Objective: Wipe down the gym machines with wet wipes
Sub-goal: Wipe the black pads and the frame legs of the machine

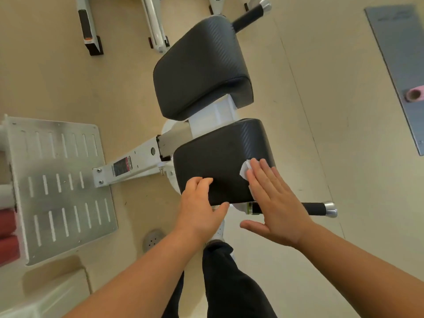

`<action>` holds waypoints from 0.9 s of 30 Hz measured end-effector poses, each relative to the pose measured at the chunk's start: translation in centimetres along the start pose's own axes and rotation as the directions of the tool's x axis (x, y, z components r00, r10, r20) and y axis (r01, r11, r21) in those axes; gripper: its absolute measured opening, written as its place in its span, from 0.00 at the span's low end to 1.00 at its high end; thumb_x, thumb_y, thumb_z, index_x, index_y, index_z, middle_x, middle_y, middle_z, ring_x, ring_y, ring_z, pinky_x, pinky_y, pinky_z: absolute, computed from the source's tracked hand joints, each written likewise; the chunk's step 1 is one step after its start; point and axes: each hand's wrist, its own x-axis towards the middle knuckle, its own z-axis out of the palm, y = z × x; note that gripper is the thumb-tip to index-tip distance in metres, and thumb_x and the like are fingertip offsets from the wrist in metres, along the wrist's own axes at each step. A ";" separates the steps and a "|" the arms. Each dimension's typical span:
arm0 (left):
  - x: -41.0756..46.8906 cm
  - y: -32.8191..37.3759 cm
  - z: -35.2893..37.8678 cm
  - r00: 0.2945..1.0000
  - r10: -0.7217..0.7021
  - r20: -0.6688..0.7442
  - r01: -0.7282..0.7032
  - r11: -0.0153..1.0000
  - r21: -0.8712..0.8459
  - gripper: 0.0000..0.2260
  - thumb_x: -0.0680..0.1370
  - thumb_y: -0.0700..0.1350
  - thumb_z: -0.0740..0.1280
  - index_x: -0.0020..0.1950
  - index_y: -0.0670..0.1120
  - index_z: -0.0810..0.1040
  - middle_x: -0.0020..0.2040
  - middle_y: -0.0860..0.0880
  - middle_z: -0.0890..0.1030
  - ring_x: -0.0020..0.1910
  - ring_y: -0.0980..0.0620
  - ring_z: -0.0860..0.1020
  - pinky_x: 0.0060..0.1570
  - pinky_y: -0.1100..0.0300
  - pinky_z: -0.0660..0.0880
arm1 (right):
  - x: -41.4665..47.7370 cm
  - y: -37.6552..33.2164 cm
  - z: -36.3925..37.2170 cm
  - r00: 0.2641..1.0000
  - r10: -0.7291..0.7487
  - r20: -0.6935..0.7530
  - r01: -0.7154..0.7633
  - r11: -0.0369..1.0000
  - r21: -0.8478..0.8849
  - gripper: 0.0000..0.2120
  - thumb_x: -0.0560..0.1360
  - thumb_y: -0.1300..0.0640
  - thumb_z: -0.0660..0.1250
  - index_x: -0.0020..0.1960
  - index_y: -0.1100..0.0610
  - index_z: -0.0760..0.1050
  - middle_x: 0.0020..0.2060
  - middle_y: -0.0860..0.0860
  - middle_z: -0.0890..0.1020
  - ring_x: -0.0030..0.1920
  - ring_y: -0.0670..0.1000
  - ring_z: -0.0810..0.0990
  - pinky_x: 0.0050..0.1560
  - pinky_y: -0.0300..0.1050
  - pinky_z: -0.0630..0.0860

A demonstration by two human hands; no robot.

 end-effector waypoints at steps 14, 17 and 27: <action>-2.4 -2.0 1.4 0.987 0.119 0.104 -0.151 0.911 0.385 0.43 0.81 0.57 0.65 0.82 0.50 0.36 0.83 0.46 0.39 0.75 0.50 0.65 0.71 0.58 0.66 | 5.5 -1.6 -4.0 0.987 -0.068 0.146 0.099 0.973 -0.210 0.52 0.75 0.21 0.42 0.83 0.58 0.38 0.83 0.55 0.39 0.81 0.57 0.33 0.82 0.60 0.43; -2.1 -2.3 2.5 0.988 0.138 0.067 -0.154 0.885 0.440 0.43 0.81 0.59 0.63 0.82 0.47 0.37 0.83 0.44 0.43 0.71 0.50 0.67 0.70 0.58 0.66 | 2.0 -0.1 -3.5 0.968 -0.172 0.181 0.217 0.939 -0.266 0.50 0.77 0.23 0.48 0.84 0.59 0.44 0.83 0.55 0.45 0.83 0.58 0.40 0.81 0.60 0.49; -1.3 -5.3 5.9 0.952 0.254 -0.168 -0.180 0.915 0.362 0.46 0.66 0.53 0.80 0.79 0.44 0.62 0.75 0.40 0.69 0.48 0.47 0.77 0.49 0.54 0.79 | 11.4 0.6 -6.1 0.987 -0.074 0.141 0.113 0.948 -0.297 0.50 0.76 0.23 0.41 0.84 0.59 0.44 0.83 0.56 0.44 0.82 0.57 0.37 0.82 0.60 0.43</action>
